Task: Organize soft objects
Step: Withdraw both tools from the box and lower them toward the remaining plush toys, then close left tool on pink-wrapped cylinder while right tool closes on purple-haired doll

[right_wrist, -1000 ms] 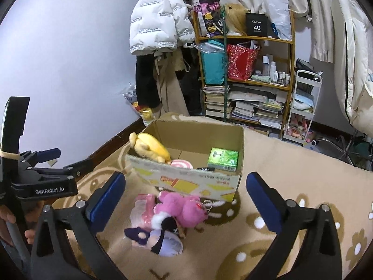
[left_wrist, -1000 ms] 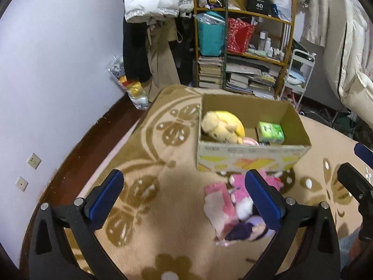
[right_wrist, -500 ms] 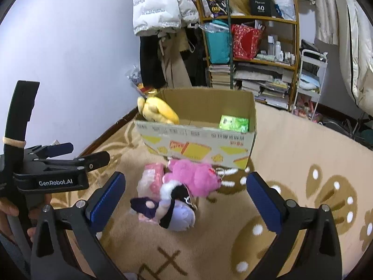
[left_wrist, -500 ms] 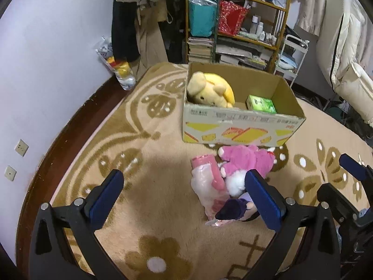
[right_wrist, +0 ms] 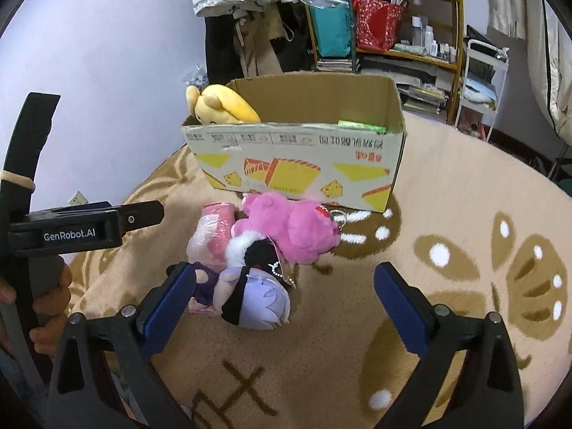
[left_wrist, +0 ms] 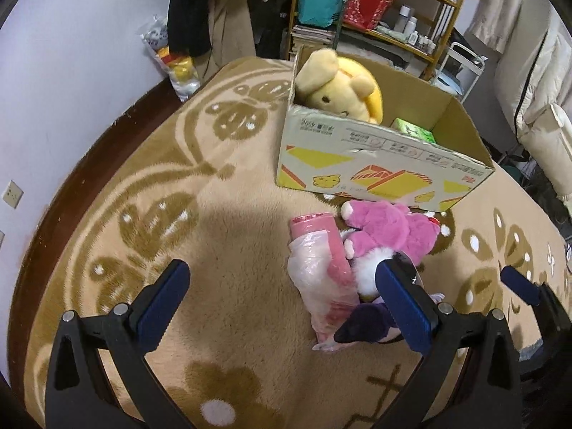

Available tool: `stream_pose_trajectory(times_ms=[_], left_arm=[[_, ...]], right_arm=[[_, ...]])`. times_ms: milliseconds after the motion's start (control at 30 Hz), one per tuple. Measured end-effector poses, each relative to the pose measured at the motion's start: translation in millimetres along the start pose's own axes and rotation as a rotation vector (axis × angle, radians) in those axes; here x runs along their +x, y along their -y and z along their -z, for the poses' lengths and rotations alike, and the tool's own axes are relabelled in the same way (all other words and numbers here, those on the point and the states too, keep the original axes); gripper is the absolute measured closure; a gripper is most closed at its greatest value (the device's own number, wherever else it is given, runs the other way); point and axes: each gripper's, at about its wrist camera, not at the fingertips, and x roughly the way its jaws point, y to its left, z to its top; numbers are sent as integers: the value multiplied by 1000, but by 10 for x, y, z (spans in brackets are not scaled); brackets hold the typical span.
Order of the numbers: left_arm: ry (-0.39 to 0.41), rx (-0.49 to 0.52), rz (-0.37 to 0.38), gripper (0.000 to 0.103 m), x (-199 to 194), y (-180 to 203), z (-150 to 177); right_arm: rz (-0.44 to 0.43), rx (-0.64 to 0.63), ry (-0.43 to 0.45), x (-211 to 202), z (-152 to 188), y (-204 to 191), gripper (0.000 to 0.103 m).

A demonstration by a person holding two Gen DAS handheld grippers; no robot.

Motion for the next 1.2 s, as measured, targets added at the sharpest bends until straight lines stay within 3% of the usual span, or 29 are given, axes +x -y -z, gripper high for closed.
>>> stream_pose_trajectory(times_ms=[700,800,1133,1200], left_arm=[[-90,19,-9,1,522,144,85],[-106,8,4,1,576,146,87],[-158,-41,35,1,725,88,101],[-166,-45,39,1,749,86,108]], right_arm=[[-79,54,-92,551,81,29,2],[-103,82,-110,614,98,52,11],[-189,153,-152,768,129,96,13],[-204,154,-150,788,122,90,26]])
